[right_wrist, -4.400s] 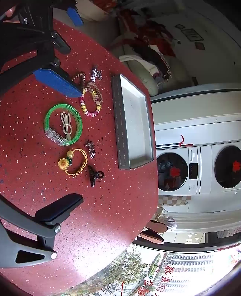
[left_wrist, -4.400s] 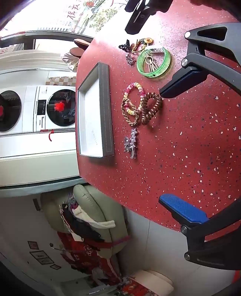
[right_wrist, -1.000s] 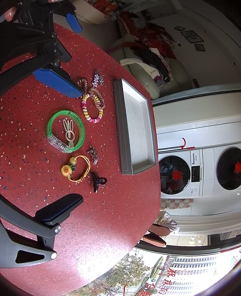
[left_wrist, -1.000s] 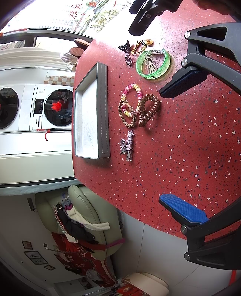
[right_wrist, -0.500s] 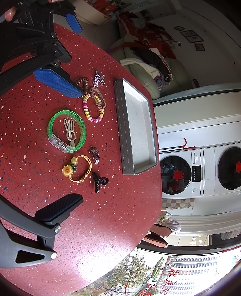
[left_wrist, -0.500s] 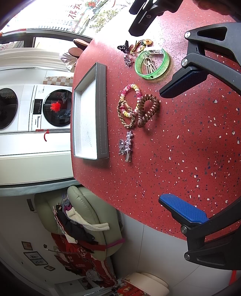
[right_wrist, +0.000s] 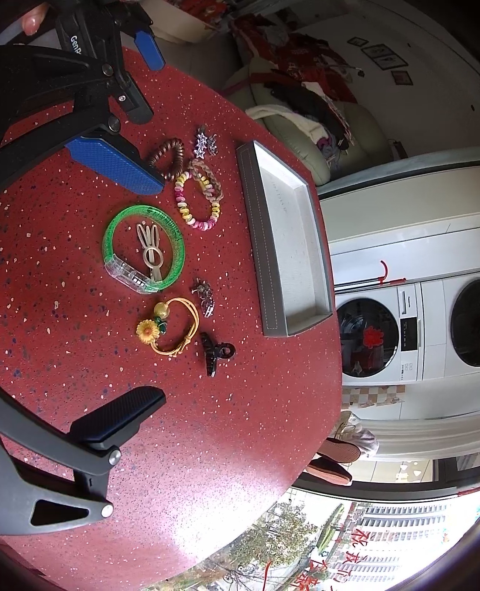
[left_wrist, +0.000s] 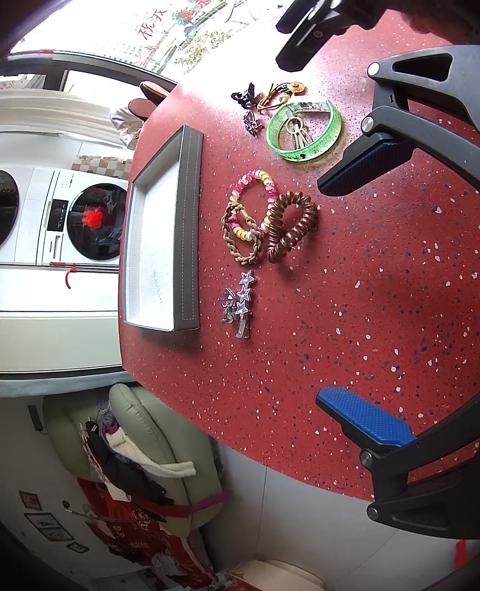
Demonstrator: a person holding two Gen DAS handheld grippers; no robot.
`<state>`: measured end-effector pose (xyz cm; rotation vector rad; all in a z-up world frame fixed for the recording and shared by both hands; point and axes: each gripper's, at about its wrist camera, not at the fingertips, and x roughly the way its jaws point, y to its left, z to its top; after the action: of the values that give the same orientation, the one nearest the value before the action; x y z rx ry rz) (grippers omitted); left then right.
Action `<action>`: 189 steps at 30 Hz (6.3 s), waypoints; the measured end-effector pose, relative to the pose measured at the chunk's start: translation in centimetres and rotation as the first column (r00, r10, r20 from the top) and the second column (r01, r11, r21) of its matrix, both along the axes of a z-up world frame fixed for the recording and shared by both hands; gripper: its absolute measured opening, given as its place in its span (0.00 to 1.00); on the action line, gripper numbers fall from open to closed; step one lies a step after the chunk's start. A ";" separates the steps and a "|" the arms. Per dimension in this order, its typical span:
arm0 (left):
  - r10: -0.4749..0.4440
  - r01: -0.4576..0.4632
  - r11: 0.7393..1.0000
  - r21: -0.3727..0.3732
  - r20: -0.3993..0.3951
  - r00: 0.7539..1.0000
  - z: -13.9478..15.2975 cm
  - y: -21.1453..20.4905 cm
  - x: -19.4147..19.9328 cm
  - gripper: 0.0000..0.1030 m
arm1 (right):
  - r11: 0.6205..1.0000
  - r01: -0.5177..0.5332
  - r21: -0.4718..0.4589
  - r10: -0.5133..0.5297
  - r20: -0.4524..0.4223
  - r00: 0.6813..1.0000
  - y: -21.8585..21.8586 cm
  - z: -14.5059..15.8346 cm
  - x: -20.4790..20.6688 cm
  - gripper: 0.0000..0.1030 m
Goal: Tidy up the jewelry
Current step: 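Grasp the green bangle with the right tool while the left tool grasps the brown coiled hair tie, then carry the green bangle with the right tool while the left tool carries the coiled tie into the grey tray, then open the right tool to drop the bangle while the left tool releases the coiled tie in the tray, then move the right tool back to the table and grasp the yellow sunflower hair tie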
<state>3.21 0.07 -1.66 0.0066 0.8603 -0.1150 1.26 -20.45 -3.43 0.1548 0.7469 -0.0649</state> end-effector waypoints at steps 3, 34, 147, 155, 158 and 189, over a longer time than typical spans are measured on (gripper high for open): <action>-0.014 0.012 0.999 -0.044 -0.033 0.999 -0.1 0.1 1.2 1.00 | 1.000 0.020 0.018 -0.019 -0.057 0.998 0.0 -0.8 0.6 1.00; -0.074 0.069 0.997 -0.044 -0.112 0.991 -2.2 -1.7 5.1 0.30 | 0.998 -0.024 0.054 0.035 -0.215 0.976 -0.6 -3.2 2.7 0.11; -0.094 0.096 0.991 0.096 -0.027 0.995 0.2 -4.9 26.9 0.58 | 0.990 -0.079 0.113 0.094 -0.132 0.987 -2.7 1.4 26.8 0.52; -0.078 0.074 0.993 0.093 0.049 0.996 1.5 -4.2 25.7 1.00 | 0.979 -0.081 0.185 0.095 -0.066 0.993 -3.5 3.2 24.5 0.66; -0.104 0.098 0.992 0.086 0.079 0.991 2.5 -3.9 24.2 1.00 | 0.968 -0.097 0.230 0.094 0.024 0.995 -4.0 4.9 22.6 0.84; -0.258 0.252 0.956 0.151 0.020 0.966 0.2 -4.2 7.6 1.00 | 0.987 0.019 0.161 0.014 -0.197 0.980 -6.5 -2.0 6.5 1.00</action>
<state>10.78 -4.16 -1.47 0.2591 0.8235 -0.2928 7.72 -26.94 -5.42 0.3082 0.9509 -0.0216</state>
